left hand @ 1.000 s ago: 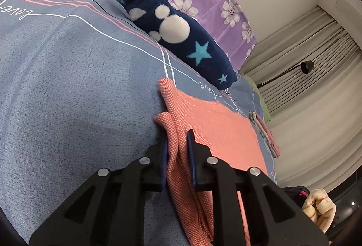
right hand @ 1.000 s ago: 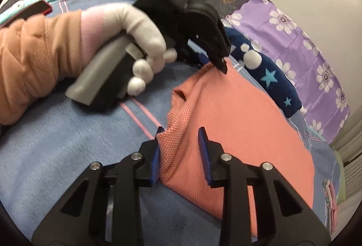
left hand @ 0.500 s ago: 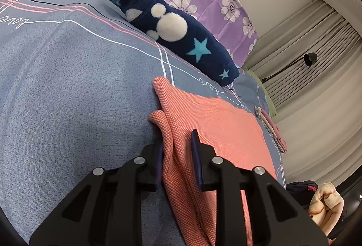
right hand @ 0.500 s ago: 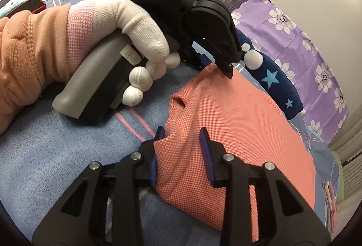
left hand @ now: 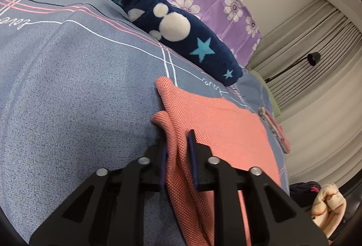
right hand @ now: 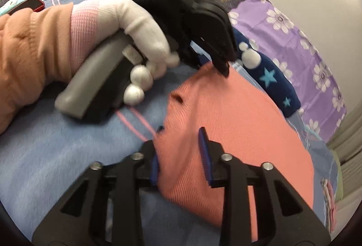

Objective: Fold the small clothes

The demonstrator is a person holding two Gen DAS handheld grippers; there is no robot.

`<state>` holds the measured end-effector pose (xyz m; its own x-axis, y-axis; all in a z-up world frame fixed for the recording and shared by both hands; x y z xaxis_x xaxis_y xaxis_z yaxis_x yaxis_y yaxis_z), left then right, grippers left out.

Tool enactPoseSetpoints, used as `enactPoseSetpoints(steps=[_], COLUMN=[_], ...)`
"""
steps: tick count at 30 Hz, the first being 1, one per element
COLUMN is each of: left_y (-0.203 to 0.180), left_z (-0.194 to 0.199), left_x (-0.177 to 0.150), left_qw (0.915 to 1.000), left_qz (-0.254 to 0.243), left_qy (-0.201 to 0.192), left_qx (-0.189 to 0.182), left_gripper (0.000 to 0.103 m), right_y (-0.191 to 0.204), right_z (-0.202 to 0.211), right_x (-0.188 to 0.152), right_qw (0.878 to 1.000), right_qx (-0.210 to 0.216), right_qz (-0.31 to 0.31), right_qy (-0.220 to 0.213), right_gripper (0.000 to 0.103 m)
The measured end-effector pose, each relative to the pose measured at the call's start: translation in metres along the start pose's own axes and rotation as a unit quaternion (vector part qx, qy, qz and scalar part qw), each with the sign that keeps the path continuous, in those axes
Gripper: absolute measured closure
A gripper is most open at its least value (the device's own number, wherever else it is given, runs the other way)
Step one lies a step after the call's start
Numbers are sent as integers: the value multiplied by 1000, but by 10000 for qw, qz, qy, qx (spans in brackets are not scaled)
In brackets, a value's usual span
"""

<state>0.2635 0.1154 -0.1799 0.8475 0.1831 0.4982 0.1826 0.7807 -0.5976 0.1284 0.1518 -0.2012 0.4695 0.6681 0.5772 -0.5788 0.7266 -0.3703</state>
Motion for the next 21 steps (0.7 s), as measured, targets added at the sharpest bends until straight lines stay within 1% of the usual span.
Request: enactPoseSetpoints(steps=[1,2,4,5,6,7,10,13,15,16,17,18,19,21], left_y=[0,0,-1,1,6,7,5,4,3,1,-2,-5,-8,-10], left_z=[1,3,8,7,2,1,4,7,10,12,15,15,14,7], left_x=[1,2,6,7,5,4,4,3,2,0,-1,-3,-6,-8], left_qw=[10000,9999,9996,9995,9996,9996,9995,9996,9995,9995,9995,9995,9991,9979], left_qz=[15,8,-34,-19,56,88,20,17,43,25,-21,-88,-194,-343], left_qy=[-37,-87,-220,-228,-118,-91,-123,-82,-31,-14,-14,-3,53,69], left_qx=[53,93,156,210,258,249,286,287,320,315,299,306,382,547], left_gripper=[93,94,96,97,97,97,96,94,86,76,68,67,66,66], right_y=[-1,0,3,6,9,11,10,6,4,3,0,-2,-3,0], right_z=[2,8,16,16,12,9,10,13,18,21,25,26,24,18], right_x=[1,2,-1,-4,-7,-8,-6,-6,-7,-8,-9,-11,-12,-10], right_qw=[10000,9998,9996,9996,9997,9996,9997,9998,9996,9994,9995,9996,9998,9999], right_qx=[58,145,224,232,177,114,108,144,271,294,237,132,2,-78], right_qz=[-35,-62,-29,37,157,254,228,113,-26,-95,-171,-209,-181,-63], right_qy=[-46,-146,-174,-133,-58,-25,-47,-85,-101,-123,-143,-133,-66,-28], right_gripper=[92,92,93,93,93,93,92,91,90,86,73,62,47,48])
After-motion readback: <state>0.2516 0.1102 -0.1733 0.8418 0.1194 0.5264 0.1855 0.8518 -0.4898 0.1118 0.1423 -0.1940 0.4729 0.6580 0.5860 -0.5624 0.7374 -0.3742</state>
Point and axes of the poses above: each gripper's, at about its wrist camera, not at the fingertips, and z roughly against the way its jaws point, y to its left, x to its top, the point moved 10 cm from there along -z, roughly the way its jaws point, and after that the axes turned 8 degrees about x, right-handed, at the moved point
